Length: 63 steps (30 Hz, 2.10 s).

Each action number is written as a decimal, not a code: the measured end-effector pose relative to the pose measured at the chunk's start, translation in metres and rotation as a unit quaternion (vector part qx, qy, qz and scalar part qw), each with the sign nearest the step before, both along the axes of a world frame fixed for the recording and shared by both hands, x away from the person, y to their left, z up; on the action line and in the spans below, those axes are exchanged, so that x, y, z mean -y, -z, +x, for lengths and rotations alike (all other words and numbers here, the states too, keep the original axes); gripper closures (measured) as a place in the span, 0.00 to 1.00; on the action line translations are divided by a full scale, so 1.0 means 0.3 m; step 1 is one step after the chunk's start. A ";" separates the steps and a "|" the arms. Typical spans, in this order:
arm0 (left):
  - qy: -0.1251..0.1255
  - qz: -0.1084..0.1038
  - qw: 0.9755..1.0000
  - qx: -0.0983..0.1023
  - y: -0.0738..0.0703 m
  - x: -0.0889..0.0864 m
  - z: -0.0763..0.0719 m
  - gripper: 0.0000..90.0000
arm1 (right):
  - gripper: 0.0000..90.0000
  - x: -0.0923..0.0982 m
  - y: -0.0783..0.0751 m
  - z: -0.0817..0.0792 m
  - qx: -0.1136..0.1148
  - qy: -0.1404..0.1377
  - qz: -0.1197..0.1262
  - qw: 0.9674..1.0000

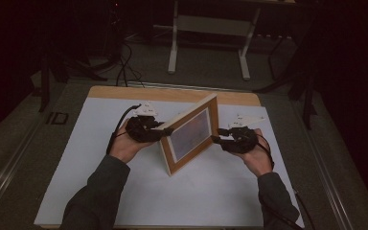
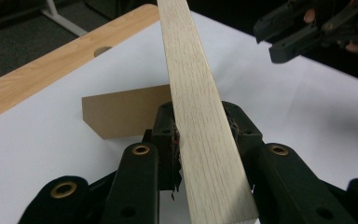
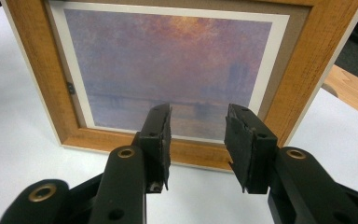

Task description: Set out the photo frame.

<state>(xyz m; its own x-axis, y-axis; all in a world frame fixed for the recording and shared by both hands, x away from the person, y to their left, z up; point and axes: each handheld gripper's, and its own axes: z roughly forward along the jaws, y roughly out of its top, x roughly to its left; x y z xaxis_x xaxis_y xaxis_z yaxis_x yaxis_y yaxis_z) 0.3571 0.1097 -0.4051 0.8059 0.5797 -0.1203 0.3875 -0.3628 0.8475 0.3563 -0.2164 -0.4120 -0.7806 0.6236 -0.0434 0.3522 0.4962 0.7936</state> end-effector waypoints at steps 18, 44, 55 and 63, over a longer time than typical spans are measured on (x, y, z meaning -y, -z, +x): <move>-0.071 -0.011 0.997 0.036 0.022 0.004 -0.077 0.74 | 0.66 0.010 -0.013 0.011 0.004 0.009 0.002 1.000; -0.044 -0.034 0.998 0.003 0.050 -0.019 -0.052 0.77 | 0.64 0.051 -0.012 0.033 0.003 0.041 0.015 0.999; -0.017 -0.038 0.999 0.001 0.038 -0.029 -0.046 0.80 | 0.61 0.056 -0.023 0.045 0.007 0.054 0.019 0.998; 0.004 -0.037 0.999 0.001 0.030 -0.039 -0.045 0.81 | 0.57 0.054 -0.025 0.064 0.013 0.068 0.026 0.997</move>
<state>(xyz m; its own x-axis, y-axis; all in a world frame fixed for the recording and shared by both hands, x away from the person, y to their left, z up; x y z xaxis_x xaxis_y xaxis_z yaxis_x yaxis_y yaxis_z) 0.3435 0.1214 -0.4140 0.8104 0.5634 -0.1608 0.3835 -0.3024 0.8726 0.3755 -0.2324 -0.4044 -0.6874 0.7257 -0.0270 0.3930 0.4030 0.8265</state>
